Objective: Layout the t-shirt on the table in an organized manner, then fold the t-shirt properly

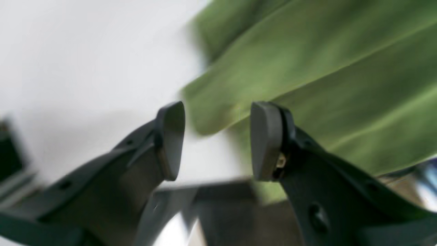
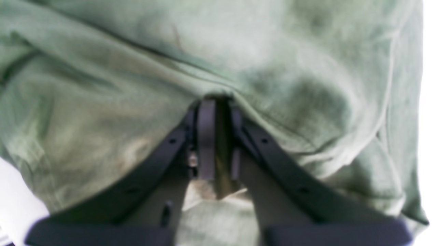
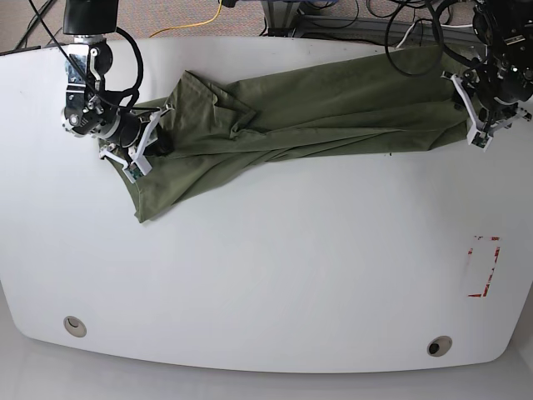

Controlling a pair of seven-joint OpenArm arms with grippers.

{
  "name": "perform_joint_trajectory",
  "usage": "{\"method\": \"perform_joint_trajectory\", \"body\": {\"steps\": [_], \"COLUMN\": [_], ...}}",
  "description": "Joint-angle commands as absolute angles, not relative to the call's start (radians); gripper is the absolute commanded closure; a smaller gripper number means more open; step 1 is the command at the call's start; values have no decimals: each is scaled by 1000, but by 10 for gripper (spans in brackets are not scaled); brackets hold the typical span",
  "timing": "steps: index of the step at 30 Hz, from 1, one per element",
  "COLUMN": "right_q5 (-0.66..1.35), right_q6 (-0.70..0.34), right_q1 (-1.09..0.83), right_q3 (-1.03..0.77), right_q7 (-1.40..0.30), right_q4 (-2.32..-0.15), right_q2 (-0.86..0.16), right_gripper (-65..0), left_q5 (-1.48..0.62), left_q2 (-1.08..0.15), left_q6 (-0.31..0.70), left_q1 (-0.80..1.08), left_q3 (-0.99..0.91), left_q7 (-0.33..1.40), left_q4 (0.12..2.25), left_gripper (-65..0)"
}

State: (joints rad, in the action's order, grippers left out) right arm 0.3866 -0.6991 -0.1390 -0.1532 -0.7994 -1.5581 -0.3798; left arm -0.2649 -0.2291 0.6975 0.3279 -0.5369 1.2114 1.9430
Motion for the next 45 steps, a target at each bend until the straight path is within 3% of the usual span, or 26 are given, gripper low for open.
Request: {"method": "perform_joint_trajectory", "body": {"steps": [1,6,9,16,28,32,38,45], "right_q5": [375,375,374,375,364,364,344,291], "right_q6": [-698,-698,-698,-698,-698,-698,-698,-698], "right_q1": [-142,-151,-162,-173,-176,-174,-150,-130], "right_q3": [-159,-159,-159,-206,-199,-199,-202,-216], "right_q7": [-843,-908,-931,-1027,-1029,-963,-849,-722], "right_q4": [-1653,-1790,-1860,-1969,-1894,-1817,-1639,-1472], "right_q2": [-395,-392,-371,-285,-180,-176,-199,-234], "right_gripper": [-197,-352,-374,-377,-371,-358,-276,-249], "left_q5": [-248,-202,-188,-162,-94,-91,-91,-94], "left_q2": [-214,-191,-191,-194,-257,-271,-300,-338], "left_q6": [698,698,698,698,698,698,698,698], "left_q1": [323,329,344,346,320,289,203,102], "left_q3": [-526,-481,-449,-421,-318,-314,-294,-180], "left_q7": [1170,1109,1081,1072,1020,983,980,978], "left_q4": [1960,1959,1959,1954,1781,1709,1604,1520], "left_gripper": [-272,-200,-181,-181,-181,-181,-182,-182]}}
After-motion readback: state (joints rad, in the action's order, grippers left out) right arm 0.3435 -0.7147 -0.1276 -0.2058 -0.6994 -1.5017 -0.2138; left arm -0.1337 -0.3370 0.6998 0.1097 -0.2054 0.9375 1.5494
